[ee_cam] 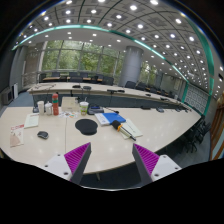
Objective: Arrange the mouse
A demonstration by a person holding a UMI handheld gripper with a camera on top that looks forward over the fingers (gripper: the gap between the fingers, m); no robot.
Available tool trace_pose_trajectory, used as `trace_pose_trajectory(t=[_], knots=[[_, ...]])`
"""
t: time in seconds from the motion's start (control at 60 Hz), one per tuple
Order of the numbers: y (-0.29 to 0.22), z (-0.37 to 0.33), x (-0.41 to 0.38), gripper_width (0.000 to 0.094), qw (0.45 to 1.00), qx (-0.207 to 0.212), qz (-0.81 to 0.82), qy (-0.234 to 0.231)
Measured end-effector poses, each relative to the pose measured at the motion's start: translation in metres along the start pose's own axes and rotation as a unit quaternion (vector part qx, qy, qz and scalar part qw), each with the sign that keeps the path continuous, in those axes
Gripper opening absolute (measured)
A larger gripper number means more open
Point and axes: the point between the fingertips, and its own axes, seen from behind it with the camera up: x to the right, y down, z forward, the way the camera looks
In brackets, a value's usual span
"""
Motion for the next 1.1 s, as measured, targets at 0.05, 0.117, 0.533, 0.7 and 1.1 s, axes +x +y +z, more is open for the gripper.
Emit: trace_pose_trajectory(t=[0.05,0.117,0.533,0.7,1.1], knots=[[0.002,-0.001,-0.001,0.0854,1.0,-0.002,-0.002,0.0],[0.008,-0.001,-0.011,0.0856,1.0,-0.005,-0.003,0.001],[0.102,0.011,-0.177,0.0854,0.996,-0.038,-0.012,-0.076],[0.128,0.038,-0.281,0.0856,0.989,-0.049,-0.027,-0.139],[0.111,0.191,-0.448,0.0857,0.972,-0.029,-0.072,-0.223]])
